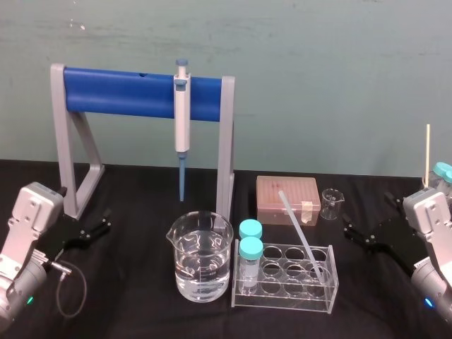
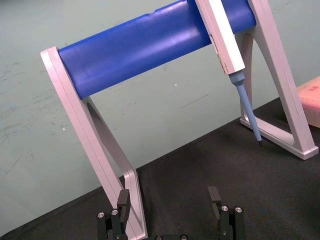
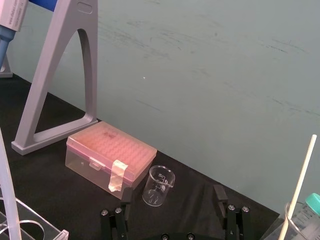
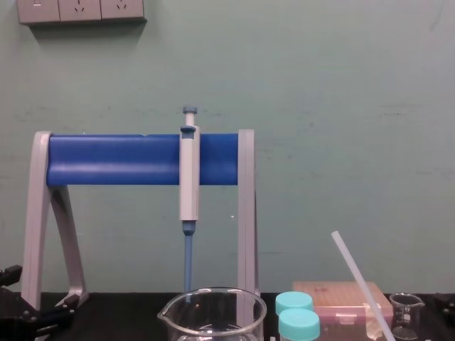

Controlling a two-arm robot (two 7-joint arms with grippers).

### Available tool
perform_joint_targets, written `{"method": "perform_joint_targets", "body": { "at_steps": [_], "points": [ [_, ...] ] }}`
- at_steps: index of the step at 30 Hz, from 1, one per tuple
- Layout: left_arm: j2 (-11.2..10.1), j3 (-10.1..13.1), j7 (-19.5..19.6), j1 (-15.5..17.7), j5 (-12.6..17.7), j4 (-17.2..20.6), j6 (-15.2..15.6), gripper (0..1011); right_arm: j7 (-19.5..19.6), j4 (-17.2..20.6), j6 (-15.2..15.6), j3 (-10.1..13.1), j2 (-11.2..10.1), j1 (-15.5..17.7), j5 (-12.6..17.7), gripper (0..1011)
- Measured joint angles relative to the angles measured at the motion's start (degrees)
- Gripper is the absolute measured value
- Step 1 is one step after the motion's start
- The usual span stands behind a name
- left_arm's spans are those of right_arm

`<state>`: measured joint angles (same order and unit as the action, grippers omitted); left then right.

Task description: Pick up the stirring rod with one hand, then place it down.

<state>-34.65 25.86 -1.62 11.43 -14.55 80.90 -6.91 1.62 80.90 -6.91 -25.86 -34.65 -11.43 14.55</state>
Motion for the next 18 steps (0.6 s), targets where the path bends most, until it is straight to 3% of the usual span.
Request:
{"method": "perform_joint_targets", "body": {
  "at_steps": [18],
  "points": [
    [0.0, 0.0, 0.0, 0.0, 0.0, 0.0, 0.0, 1000, 0.0, 0.0, 0.0, 0.0, 0.0, 0.0, 0.0, 1003]
  ]
}}
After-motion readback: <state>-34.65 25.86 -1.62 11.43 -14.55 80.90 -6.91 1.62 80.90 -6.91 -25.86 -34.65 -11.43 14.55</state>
